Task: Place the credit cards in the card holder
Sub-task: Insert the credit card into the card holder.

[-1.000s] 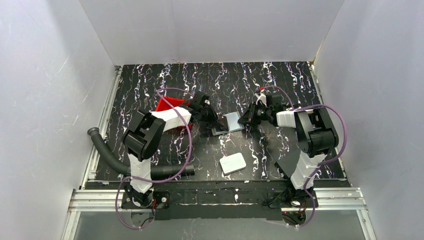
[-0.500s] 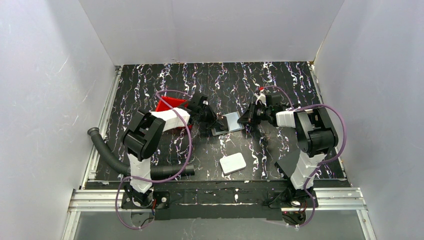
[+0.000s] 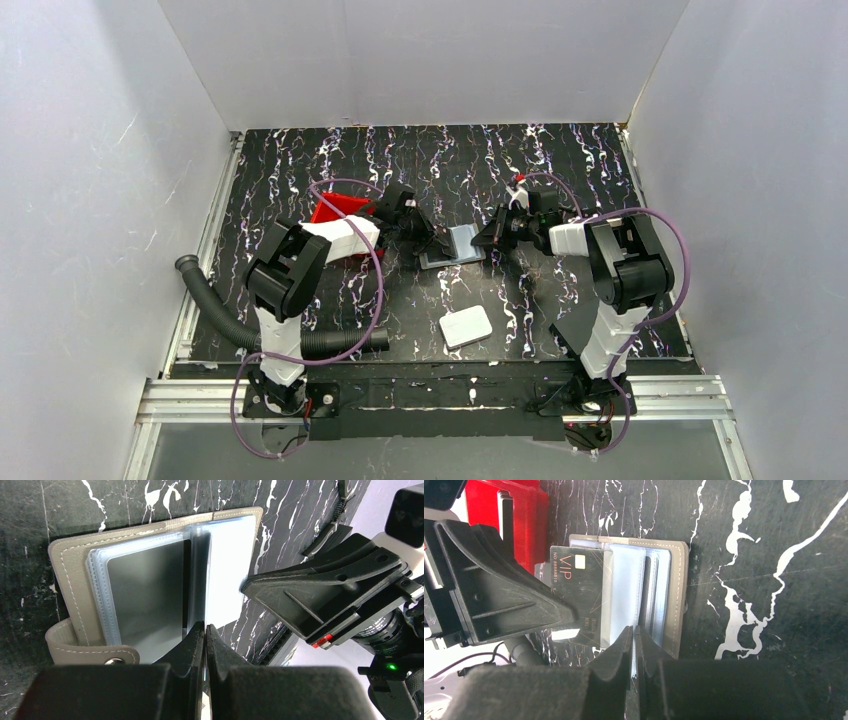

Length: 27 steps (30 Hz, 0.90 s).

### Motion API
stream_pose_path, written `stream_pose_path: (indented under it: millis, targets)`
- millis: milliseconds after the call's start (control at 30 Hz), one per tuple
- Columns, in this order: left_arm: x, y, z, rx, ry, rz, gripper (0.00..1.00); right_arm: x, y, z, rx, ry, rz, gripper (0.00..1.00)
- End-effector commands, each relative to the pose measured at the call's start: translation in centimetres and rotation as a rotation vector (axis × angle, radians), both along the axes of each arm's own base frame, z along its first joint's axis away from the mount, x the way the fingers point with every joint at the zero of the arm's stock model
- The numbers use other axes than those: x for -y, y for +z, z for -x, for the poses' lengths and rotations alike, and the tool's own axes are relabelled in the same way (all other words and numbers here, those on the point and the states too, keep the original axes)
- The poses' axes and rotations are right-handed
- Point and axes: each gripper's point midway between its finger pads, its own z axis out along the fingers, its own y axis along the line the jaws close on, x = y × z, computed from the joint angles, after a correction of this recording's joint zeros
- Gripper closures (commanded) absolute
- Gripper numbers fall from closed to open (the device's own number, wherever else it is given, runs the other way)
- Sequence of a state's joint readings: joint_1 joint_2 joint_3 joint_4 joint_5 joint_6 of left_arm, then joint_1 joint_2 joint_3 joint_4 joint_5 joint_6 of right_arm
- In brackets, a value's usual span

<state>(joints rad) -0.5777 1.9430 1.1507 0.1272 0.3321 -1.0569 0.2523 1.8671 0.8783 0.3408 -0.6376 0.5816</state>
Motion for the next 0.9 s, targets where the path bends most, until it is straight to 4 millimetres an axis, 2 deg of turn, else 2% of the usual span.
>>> stream_pose_path:
  millis: [0, 433, 633, 667, 767, 800, 833, 867]
  targets:
    - [-0.6, -1.3, 0.3, -0.016, 0.013, -0.024, 1.0, -0.8, 0.1, 0.4, 0.007, 0.029, -0.031, 0.87]
    - [-0.3, -2.0, 1.0, -0.017, -0.041, -0.01, 0.98, -0.7, -0.2, 0.4, 0.007, 0.039, -0.018, 0.86]
    - [-0.7, -1.6, 1.2, 0.0, -0.055, -0.025, 0.67, -0.8, -0.1, 0.5, 0.008, 0.044, -0.02, 0.86]
    - [-0.8, -1.4, 1.3, -0.001, -0.059, -0.049, 0.6, -0.7, 0.0, 0.5, 0.01, 0.043, -0.02, 0.86]
    - [-1.6, -1.5, 1.3, 0.0, -0.072, -0.176, 0.52, -0.6, 0.0, 0.5, 0.016, 0.043, -0.005, 0.86]
    - [-1.8, -1.6, 1.1, -0.004, -0.067, -0.2, 0.42, -0.6, 0.0, 0.5, 0.014, 0.045, -0.004, 0.86]
    - [-1.6, -1.8, 1.2, -0.038, -0.07, -0.221, 0.36, -0.6, 0.0, 0.6, 0.015, 0.047, -0.006, 0.86]
    - [-1.4, -1.8, 1.2, -0.026, -0.093, -0.235, 0.35, -0.7, 0.0, 0.6, 0.016, 0.048, -0.007, 0.86]
